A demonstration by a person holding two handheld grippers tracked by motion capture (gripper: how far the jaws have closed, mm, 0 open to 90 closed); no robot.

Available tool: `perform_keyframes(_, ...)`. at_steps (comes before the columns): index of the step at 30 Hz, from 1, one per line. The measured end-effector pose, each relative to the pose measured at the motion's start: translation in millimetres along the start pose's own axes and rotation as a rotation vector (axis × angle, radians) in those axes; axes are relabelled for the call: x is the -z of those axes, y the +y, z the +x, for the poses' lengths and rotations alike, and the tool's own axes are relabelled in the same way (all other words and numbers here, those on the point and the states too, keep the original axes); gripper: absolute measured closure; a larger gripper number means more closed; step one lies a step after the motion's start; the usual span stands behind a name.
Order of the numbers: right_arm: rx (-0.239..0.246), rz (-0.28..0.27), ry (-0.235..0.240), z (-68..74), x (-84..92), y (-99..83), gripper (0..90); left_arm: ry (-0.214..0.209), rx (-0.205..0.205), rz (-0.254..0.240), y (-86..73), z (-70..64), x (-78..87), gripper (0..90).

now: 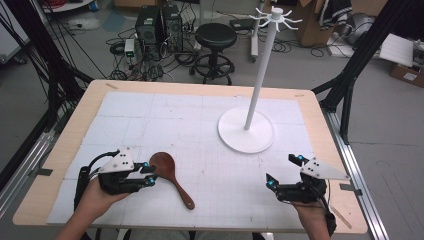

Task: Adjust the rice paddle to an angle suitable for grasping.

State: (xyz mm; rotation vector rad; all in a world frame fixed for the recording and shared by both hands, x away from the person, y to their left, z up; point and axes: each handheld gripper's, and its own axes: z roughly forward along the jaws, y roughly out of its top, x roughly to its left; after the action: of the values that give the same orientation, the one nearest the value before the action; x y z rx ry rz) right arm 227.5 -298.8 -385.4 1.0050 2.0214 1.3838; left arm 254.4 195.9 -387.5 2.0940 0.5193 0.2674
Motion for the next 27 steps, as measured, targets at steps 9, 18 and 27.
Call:
perform_keyframes(9, -0.002, 0.002, 0.0, 0.3, -0.5, 0.2, 0.5, -0.048, -0.015, 0.073, -2.2, -0.6, -9.5, 89.5)
perform_keyframes(18, -0.002, 0.002, 0.0, -0.1, -0.6, 0.0, 0.5, -0.197, -0.131, 0.146, -1.3, -3.3, -18.6, 89.9)
perform_keyframes(27, 0.003, 0.004, 0.0, 0.6, -1.0, 0.3, 0.5, -0.315, -0.237, 0.272, 4.0, -18.9, -44.0, 90.0)
